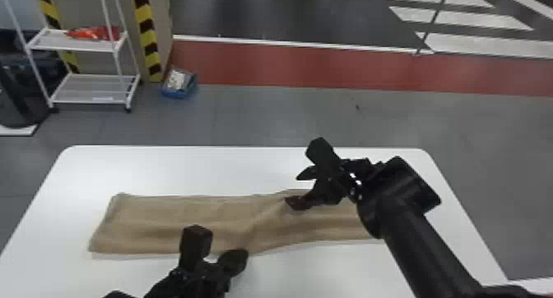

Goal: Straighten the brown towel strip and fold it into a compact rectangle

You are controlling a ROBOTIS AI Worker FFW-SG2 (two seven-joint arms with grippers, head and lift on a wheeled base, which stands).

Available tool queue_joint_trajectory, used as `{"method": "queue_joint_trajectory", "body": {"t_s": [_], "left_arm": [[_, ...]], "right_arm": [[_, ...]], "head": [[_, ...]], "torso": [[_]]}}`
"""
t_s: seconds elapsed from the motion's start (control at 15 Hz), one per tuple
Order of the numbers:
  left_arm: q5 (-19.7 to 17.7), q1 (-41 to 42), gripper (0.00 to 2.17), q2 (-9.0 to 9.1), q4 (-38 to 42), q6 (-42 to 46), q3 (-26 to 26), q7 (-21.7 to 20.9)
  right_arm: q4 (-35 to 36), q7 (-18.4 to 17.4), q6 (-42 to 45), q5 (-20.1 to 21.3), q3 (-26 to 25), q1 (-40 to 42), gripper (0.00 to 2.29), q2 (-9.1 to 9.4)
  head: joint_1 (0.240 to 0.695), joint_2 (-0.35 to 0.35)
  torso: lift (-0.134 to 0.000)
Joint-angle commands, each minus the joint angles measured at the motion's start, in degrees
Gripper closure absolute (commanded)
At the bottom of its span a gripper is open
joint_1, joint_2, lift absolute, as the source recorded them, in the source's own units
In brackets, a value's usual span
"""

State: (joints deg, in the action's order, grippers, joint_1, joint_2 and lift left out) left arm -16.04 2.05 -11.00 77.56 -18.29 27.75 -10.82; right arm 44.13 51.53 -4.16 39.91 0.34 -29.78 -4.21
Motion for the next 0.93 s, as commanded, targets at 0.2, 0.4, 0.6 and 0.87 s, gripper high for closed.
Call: {"method": "queue_joint_trajectory", "body": {"t_s": [0.2, 0.4, 0.6, 0.87], "left_arm": [[-1.28, 3.31, 1.7, -1.83, 6.64, 1.28, -3.58, -0.61], [-3.65, 4.98, 1.44, -3.33, 9.36, 2.86, -6.83, -1.66], [-4.18, 5.33, 1.21, -3.59, 9.18, 4.79, -10.35, -2.19], [-4.35, 1.29, 1.16, -3.59, 1.36, 12.17, -15.1, -1.4]], "right_arm": [[2.01, -0.47, 4.73, -8.71, -12.64, 2.44, 0.06, -3.17], [1.84, -0.56, 10.0, -15.74, -17.3, 6.4, 0.09, -6.16], [1.66, 0.06, 11.41, -21.01, -17.47, 10.35, 0.1, -9.5], [1.75, 1.03, 16.33, -21.63, -20.55, 14.92, 0.15, -11.35]], "head": [[0.695, -0.166], [0.695, -0.208], [0.695, -0.231], [0.695, -0.228]], "torso": [[0.0], [0.0], [0.0], [0.0]]}}
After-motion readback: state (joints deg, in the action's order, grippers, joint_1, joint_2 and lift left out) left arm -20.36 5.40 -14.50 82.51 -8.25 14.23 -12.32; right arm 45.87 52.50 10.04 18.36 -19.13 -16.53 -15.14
